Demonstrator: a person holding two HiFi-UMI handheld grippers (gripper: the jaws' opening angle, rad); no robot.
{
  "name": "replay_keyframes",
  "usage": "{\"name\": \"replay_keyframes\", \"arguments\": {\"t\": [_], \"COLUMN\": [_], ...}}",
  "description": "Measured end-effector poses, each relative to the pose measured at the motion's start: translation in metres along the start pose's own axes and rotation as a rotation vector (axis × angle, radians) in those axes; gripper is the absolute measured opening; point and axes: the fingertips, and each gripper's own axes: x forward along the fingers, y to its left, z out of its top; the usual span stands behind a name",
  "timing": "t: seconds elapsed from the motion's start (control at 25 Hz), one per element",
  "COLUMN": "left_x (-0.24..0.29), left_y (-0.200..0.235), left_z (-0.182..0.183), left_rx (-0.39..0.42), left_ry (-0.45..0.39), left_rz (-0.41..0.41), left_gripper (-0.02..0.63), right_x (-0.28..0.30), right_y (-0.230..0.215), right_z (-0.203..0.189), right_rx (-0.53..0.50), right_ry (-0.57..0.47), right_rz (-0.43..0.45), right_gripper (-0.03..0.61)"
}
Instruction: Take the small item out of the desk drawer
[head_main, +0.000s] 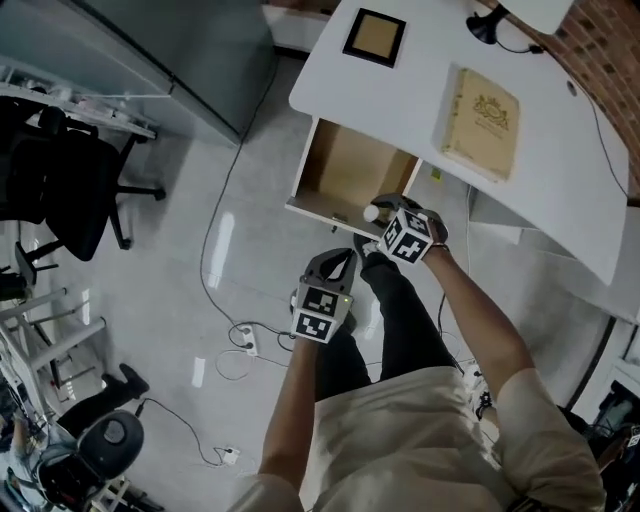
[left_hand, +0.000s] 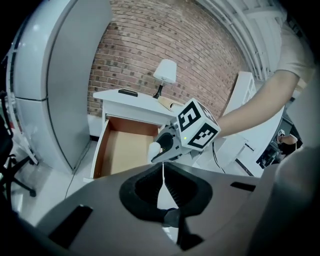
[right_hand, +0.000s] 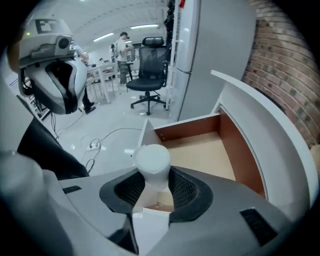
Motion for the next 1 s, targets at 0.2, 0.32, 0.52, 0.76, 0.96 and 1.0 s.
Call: {"name": "replay_keyframes", "arguments": {"t": [0.2, 0.32, 0.52, 0.76, 0.96, 1.0], "left_x": [-0.016, -0.027, -0.046, -0.072, -0.095, -0.097], "left_y": [-0.008, -0.011, -0.023, -0.039, -0.051, -0.055], "left_z": [0.017, 0.026, 0.047, 0.061, 0.067, 0.068], "left_rx": [-0.007, -0.008, 0.001, 0.050, 0.071, 0.080], "left_ry": [-0.009, -0.009, -0.022, -0.023, -0.027, -0.024], "left_rz": [0.016, 0.016, 0.008, -0.007, -0.005, -0.005], "left_gripper": [0.021, 0.022, 0.021, 0.021, 0.021, 0.021], "right_x": [-0.034, -0.054, -0.090, -0.122, -0.146, -0.152], "right_y": [-0.010, -0.006, 0.009, 0.034, 0.056, 0.059], "right_z": [-0.006, 0.000, 0.019, 0.034, 0.046, 0.047], "right_rx": [0.202, 0.281, 0.337, 0.439, 0.508, 0.520], "right_ry": [-0.051, -0.083, -0.159, -0.220, -0.254, -0.262], "right_rz": [-0.077, -0.115, -0.172, -0.204, -0.214, -0.219], "right_gripper": [0.167, 0.167, 0.167, 0.167, 0.167, 0.167]}}
